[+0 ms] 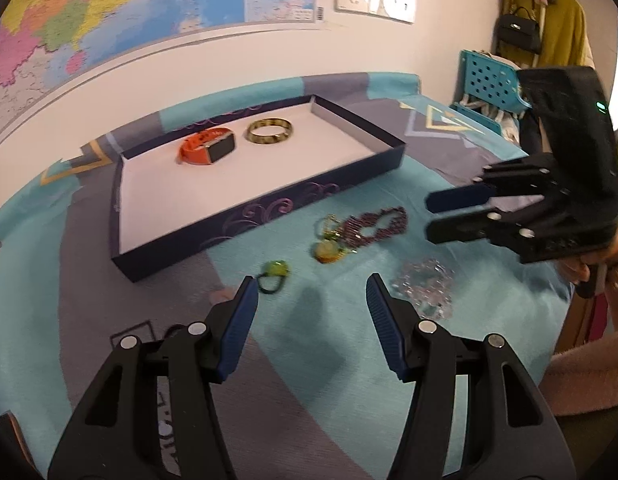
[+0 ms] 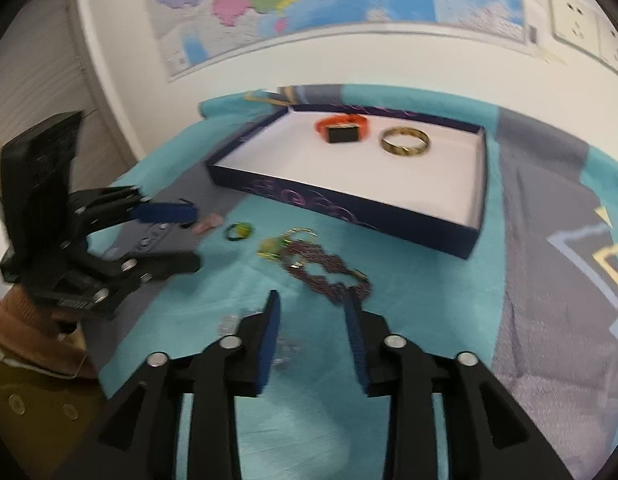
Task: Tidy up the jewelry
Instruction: 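Move the right tool over the clear crystal bracelet while the left tool approaches the pink ring, then close the right tool on the crystal bracelet while the left tool grasps the pink ring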
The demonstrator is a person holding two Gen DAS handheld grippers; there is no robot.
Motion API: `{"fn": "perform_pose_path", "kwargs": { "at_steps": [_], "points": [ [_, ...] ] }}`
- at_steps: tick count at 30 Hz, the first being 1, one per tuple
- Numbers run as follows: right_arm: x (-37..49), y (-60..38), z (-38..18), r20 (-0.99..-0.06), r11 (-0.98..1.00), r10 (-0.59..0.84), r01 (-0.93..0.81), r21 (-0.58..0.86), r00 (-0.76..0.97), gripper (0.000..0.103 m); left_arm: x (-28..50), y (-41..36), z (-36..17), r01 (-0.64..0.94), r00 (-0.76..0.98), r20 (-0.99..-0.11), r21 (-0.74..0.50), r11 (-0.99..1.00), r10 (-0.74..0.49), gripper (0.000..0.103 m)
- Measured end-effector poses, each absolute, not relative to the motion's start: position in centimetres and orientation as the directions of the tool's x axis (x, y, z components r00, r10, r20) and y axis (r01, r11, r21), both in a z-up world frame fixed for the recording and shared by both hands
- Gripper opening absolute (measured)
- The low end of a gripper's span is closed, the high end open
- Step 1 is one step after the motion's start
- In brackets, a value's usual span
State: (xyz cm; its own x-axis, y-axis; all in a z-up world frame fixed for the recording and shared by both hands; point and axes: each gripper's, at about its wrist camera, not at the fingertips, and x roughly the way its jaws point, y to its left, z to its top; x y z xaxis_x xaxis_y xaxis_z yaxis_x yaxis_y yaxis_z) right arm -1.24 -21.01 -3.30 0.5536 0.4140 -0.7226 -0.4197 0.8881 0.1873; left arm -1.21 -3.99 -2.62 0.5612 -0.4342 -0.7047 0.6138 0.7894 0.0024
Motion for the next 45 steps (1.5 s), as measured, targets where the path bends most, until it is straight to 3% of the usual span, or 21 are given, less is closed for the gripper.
{"fn": "perform_pose_path", "kwargs": {
  "at_steps": [3, 5, 7, 19, 23, 28, 31, 34, 39, 45],
  "points": [
    [-1.7, -20.7, -3.4, -0.72, 0.874, 0.438, -0.443, 0.2, 0.538, 0.035, -1.3, -3.8, -2.9, 0.603, 0.565, -0.713, 0.014, 0.798, -0.415, 0.056],
    [-2.4, -19.9, -3.4, -0.716, 0.856, 0.459, -0.479, 0.195, 0.527, 0.048, -1.1, -3.2, -3.0, 0.584, 0.571, -0.716, 0.009, 0.811, -0.403, 0.056],
    [-2.9, -19.2, -3.4, -0.719, 0.841, 0.469, -0.509, 0.186, 0.513, 0.051, -0.9, -2.0, -2.9, 0.561, 0.578, -0.715, -0.002, 0.828, -0.394, 0.056],
    [-3.3, -17.2, -5.0, -0.764, 0.859, 0.394, -0.501, 0.108, 0.511, 0.051, 0.3, 1.6, -3.6, 0.439, 0.615, -0.728, -0.001, 0.898, -0.302, 0.056],
    [-3.4, -16.9, -5.1, -0.764, 0.86, 0.381, -0.503, 0.085, 0.521, 0.04, 0.5, 1.9, -3.5, 0.437, 0.623, -0.724, 0.009, 0.9, -0.295, 0.056],
    [-3.3, -17.1, -5.0, -0.763, 0.865, 0.382, -0.492, 0.096, 0.522, 0.038, 1.3, 2.7, -4.2, 0.396, 0.616, -0.745, 0.014, 0.918, -0.254, 0.05],
    [-3.4, -17.2, -5.0, -0.762, 0.867, 0.383, -0.488, 0.101, 0.522, 0.04, 1.5, 2.7, -4.6, 0.395, 0.604, -0.758, 0.015, 0.918, -0.248, 0.046],
    [-3.6, -17.3, -4.8, -0.758, 0.872, 0.38, -0.479, 0.102, 0.53, 0.054, 1.5, 2.3, -4.5, 0.407, 0.602, -0.753, 0.004, 0.913, -0.265, 0.045],
    [-3.9, -17.5, -4.9, -0.751, 0.867, 0.404, -0.479, 0.133, 0.522, 0.056, 0.9, 0.3, -3.9, 0.485, 0.601, -0.729, 0.006, 0.874, -0.328, 0.046],
    [-3.8, -17.1, -4.9, -0.755, 0.867, 0.401, -0.482, 0.129, 0.519, 0.059, 1.9, -1.4, -4.8, 0.496, 0.574, -0.763, 0.036, 0.868, -0.297, 0.045]
  ]
}}
